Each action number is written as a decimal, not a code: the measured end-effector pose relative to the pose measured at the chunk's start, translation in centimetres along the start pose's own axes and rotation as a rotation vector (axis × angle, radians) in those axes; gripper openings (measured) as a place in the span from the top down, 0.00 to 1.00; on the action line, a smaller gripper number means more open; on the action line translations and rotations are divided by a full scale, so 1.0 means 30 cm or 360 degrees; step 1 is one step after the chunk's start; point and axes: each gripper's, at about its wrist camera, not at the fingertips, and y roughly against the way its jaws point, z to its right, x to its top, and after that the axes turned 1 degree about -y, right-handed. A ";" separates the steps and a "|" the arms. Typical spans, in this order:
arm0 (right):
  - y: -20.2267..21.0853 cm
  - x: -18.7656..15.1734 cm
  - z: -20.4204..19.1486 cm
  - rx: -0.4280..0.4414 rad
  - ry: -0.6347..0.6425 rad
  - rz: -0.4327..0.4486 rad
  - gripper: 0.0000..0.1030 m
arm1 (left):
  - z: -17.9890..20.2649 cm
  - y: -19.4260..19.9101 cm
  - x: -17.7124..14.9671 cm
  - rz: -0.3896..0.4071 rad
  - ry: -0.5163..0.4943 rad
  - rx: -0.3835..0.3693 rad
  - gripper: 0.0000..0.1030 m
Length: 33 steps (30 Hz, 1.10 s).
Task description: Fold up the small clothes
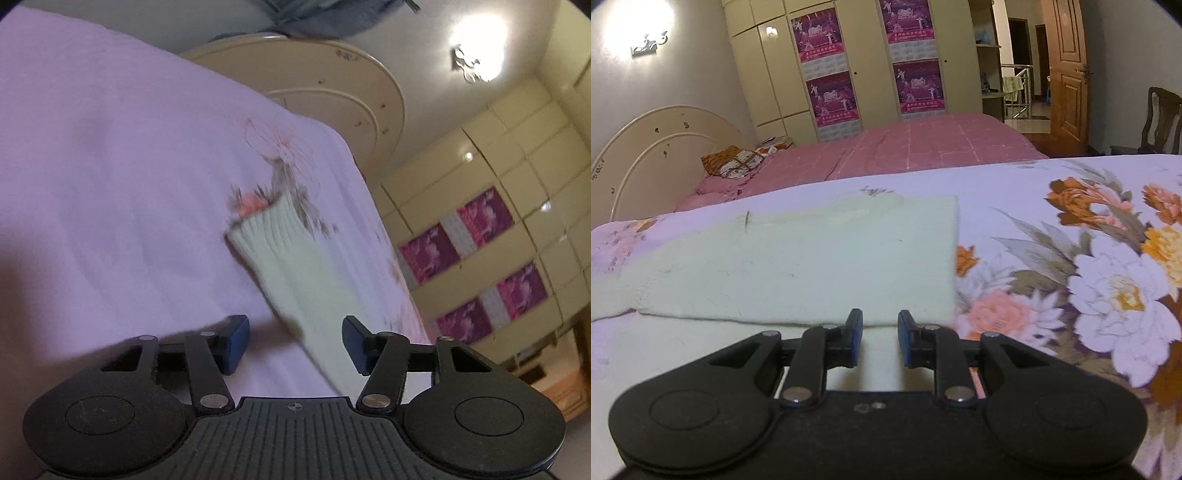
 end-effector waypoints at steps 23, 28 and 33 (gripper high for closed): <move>-0.018 0.019 0.089 -0.0055 -0.0172 0.0013 0.76 | 0.513 -0.030 -0.223 -0.0008 -0.0918 -0.0292 0.98; 0.008 -0.003 0.111 -0.0060 -0.0205 0.0014 0.76 | 0.722 -0.044 -0.486 -0.0210 -0.1177 -0.0430 0.98; 0.038 -0.021 0.148 -0.0061 -0.0244 0.0019 0.76 | 0.858 -0.037 -0.755 -0.0393 -0.1298 -0.0515 0.98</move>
